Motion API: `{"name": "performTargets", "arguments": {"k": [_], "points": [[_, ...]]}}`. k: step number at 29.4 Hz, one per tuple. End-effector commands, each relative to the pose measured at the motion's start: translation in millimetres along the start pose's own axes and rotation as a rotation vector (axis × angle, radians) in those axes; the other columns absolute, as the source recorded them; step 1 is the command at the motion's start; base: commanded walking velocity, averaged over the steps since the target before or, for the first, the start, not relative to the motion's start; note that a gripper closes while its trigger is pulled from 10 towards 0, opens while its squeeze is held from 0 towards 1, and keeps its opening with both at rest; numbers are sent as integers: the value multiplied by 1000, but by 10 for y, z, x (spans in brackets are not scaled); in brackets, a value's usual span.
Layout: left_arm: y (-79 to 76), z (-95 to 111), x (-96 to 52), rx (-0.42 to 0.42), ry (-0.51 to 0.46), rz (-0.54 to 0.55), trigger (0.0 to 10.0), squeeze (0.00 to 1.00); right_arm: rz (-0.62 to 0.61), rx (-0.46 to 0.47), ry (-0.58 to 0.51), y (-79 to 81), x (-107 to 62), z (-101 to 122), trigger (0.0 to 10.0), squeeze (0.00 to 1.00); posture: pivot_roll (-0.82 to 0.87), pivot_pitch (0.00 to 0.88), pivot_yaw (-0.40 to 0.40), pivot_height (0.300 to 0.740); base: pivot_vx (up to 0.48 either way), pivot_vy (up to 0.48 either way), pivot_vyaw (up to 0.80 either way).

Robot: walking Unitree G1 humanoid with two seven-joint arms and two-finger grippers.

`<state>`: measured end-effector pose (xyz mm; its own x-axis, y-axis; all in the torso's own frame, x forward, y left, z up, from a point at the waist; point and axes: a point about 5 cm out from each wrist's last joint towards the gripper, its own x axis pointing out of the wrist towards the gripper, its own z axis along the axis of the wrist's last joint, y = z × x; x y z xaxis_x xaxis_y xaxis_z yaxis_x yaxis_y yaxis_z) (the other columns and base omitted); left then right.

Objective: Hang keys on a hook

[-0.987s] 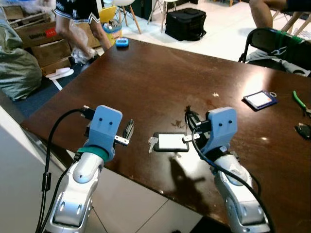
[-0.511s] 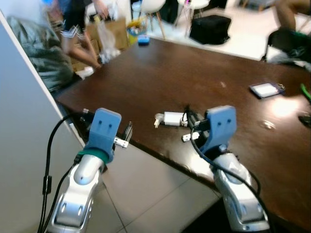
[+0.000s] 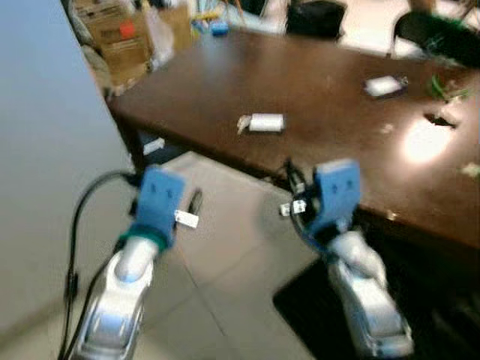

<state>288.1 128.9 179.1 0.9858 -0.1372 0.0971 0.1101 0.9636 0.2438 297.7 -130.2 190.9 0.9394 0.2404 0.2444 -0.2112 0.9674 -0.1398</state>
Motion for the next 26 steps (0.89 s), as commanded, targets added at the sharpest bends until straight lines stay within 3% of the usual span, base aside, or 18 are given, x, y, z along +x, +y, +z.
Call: {"name": "performTargets", "arguments": {"k": [1,5,21,26], "points": [[52,-69,-27,19,27,16,10000,0,11,5,-4,43,0,-7,10000,0,-125,64,116,740,-416,0,0],[55,-68,-26,18,28,17,10000,0,21,-11,-15,35,16,14,10000,0,-125,65,116,740,-397,0,0],[30,-83,-26,7,72,18,10000,0,48,-11,-46,45,46,61,10000,0,-120,66,117,740,-30,0,799],[32,-42,-27,45,41,18,10000,0,56,-7,-53,60,55,71,10000,0,-119,67,117,740,0,0,800]]}}
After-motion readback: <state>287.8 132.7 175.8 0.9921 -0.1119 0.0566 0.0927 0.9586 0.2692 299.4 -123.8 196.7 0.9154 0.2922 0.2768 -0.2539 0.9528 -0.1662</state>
